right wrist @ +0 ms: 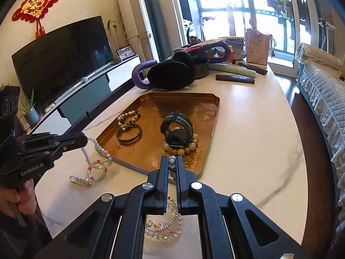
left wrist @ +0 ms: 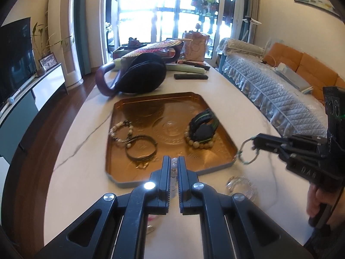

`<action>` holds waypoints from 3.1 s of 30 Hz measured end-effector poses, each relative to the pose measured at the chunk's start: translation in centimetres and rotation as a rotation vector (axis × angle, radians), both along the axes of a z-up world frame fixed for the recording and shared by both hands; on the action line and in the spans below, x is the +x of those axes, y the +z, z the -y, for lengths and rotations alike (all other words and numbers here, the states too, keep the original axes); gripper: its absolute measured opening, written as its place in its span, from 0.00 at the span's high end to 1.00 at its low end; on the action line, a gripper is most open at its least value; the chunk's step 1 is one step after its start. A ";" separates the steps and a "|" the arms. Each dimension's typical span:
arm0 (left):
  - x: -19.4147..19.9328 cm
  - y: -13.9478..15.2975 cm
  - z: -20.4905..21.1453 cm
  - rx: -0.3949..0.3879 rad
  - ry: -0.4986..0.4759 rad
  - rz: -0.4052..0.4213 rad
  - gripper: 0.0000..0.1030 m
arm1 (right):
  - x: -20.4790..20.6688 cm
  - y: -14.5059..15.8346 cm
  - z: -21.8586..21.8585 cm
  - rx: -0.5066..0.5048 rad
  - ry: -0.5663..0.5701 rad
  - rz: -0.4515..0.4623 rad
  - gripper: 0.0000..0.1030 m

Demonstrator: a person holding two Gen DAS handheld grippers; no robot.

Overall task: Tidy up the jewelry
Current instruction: 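Carry both bracelets in the two tools over the copper tray, then open the right tool over the tray while the left tool releases its bracelet, then move both tools back to the remaining bracelets on the table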

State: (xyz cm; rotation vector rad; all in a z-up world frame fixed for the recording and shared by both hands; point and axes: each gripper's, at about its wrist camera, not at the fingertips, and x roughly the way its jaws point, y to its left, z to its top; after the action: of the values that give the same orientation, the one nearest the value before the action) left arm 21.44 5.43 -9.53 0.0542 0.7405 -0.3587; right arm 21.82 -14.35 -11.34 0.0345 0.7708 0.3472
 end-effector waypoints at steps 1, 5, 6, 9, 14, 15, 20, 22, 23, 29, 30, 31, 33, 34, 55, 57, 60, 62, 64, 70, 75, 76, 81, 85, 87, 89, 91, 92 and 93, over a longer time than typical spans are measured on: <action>0.0 0.2 0.4 -0.002 -0.002 0.005 0.94 | 0.0 0.1 -0.2 -0.003 0.002 0.003 0.95; -0.2 1.3 1.7 -0.010 -0.018 0.041 0.94 | -0.5 1.7 -1.2 -0.018 0.023 0.032 0.95; -0.2 1.7 2.0 -0.013 -0.025 0.052 0.94 | -0.6 2.3 -1.4 -0.017 0.017 0.049 0.95; -0.5 3.5 2.5 -0.042 -0.030 0.102 0.94 | -0.5 4.0 -2.3 0.002 0.028 0.074 0.95; -0.8 6.4 2.1 -0.107 -0.046 0.171 0.94 | -0.7 7.4 -3.6 0.005 0.047 0.147 0.95; -0.7 6.7 2.0 -0.110 -0.045 0.183 0.94 | -0.6 8.0 -3.7 0.010 0.050 0.158 0.95; 1.3 6.5 0.5 -0.144 -0.017 0.153 0.94 | 0.2 8.7 -3.9 0.041 0.056 0.175 0.94; 2.3 6.0 -0.3 -0.168 0.007 0.130 0.94 | 0.6 8.1 -3.9 0.048 0.056 0.167 0.95; 2.8 5.7 -0.8 -0.184 0.015 0.114 0.94 | 1.0 7.6 -3.9 0.050 0.055 0.159 0.95; 5.4 3.6 -2.9 -0.348 -0.012 -0.016 0.94 | 2.6 4.7 -3.9 0.049 0.054 0.091 0.95; 5.9 2.9 -3.2 -0.408 -0.034 -0.064 0.94 | 2.8 4.2 -3.9 0.054 0.059 0.076 0.95; 6.4 2.4 -3.4 -0.446 -0.037 -0.093 0.94 | 3.0 3.9 -4.0 0.054 0.065 0.069 0.95; 7.1 1.3 -3.7 -0.486 -0.049 -0.144 0.94 | 3.2 3.0 -4.2 0.035 0.072 0.058 0.95; 7.3 0.9 -3.7 -0.507 -0.058 -0.163 0.94 | 3.3 2.7 -4.3 0.031 0.077 0.052 0.95; 7.7 -7.6 2.9 0.019 0.074 -0.237 0.94 | 5.9 -5.6 -3.3 -0.100 0.006 -0.125 0.95; 7.6 -7.3 2.8 0.034 0.087 -0.227 0.94 | 5.9 -5.6 -3.2 -0.108 -0.001 -0.124 0.94; 7.1 -6.4 2.6 0.082 0.098 -0.204 0.78 | 5.6 -5.1 -3.3 -0.116 -0.019 -0.112 0.74; 6.2 -5.6 2.2 0.098 0.110 -0.180 0.41 | 5.3 -4.7 -3.0 -0.099 -0.023 -0.098 0.38; 5.4 -4.8 1.3 0.095 0.150 -0.156 0.21 | 4.6 -4.0 -2.6 -0.083 -0.028 -0.070 0.29; 3.2 -3.0 -1.7 0.005 0.267 -0.112 0.01 | 3.3 -3.1 -1.9 -0.064 -0.026 -0.085 0.15; 0.5 -1.9 -3.6 0.086 0.281 0.003 0.01 | 1.0 -1.7 -1.8 -0.103 -0.050 -0.041 0.01; 0.2 -1.9 -4.0 0.115 0.289 0.009 0.01 | 0.6 -1.4 -1.8 -0.115 -0.050 -0.037 0.01; -1.7 -2.7 -6.0 0.042 0.255 -0.019 0.01 | -1.1 -0.4 -0.9 -0.050 -0.014 -0.102 0.01; -2.2 -4.5 -7.0 -0.016 0.225 -0.125 0.01 | -3.4 0.2 0.8 -0.030 -0.013 -0.096 0.01; -2.5 -5.0 -6.8 -0.012 0.215 -0.129 0.02 | -4.2 0.1 1.1 -0.054 -0.003 -0.071 0.01; -2.6 -5.4 -6.3 0.025 0.214 -0.123 0.03 | -4.6 -0.3 1.2 -0.076 0.006 -0.055 0.01; -2.5 -5.8 -5.8 0.037 0.201 -0.129 0.08 | -4.4 -1.1 1.2 -0.075 -0.001 -0.062 0.03; -2.4 -6.0 -5.5 0.033 0.191 -0.139 0.10 | -4.3 -1.6 1.3 -0.060 -0.009 -0.072 0.04; -2.2 -6.2 -5.2 0.028 0.178 -0.150 0.14 | -4.2 -2.2 1.2 -0.039 -0.008 -0.086 0.09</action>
State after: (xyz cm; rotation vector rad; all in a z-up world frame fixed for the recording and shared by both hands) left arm 19.23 10.59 -15.74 -0.0122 0.8925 -0.1838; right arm 17.61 -15.55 -13.53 0.0164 0.8617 0.3244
